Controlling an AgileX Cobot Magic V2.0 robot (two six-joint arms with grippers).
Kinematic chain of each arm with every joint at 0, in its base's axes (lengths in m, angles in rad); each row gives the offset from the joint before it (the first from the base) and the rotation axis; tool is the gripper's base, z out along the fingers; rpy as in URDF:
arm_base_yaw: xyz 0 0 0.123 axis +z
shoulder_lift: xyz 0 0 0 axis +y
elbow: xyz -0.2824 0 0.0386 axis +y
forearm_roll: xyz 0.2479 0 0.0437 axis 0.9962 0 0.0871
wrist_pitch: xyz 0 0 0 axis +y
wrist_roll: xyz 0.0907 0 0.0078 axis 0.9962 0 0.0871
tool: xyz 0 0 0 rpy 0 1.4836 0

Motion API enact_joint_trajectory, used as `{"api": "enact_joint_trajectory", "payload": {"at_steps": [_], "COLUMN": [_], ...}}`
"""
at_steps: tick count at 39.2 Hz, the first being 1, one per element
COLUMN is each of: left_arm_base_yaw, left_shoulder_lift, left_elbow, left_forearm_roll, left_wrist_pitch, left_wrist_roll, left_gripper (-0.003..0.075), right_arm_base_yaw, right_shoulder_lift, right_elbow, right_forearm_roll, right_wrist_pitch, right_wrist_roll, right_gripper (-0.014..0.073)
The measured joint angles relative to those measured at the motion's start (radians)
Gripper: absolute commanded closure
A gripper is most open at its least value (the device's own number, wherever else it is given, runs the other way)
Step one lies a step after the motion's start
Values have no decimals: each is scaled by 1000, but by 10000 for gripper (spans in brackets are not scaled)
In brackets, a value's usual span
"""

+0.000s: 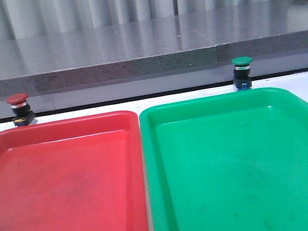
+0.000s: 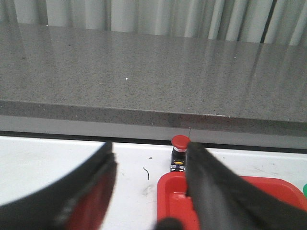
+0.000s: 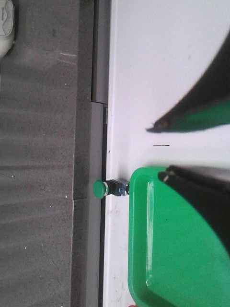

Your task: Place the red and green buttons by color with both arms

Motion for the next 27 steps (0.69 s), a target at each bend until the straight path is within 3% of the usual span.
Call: {"api": "enact_joint_trajectory", "payload": {"at_steps": [3,18,27], "left_arm_base_yaw": [0,0,-30], "left_shoulder_lift": [0,17,222], "left_elbow": [0,0,-76], "left_forearm_roll": [0,-24,-34], "left_wrist_pitch": [0,-24,-74], "left_wrist_roll": [0,0,0], "left_gripper": [19,91,104], "right_arm_base_yaw": [0,0,0], "right_shoulder_lift": [0,0,0], "right_elbow": [0,0,0], "right_forearm_roll": [0,0,0], "right_wrist_pitch": [-2,-2,-2], "right_wrist_roll": [0,0,0], "right_gripper": [-77,-50,-50]}}
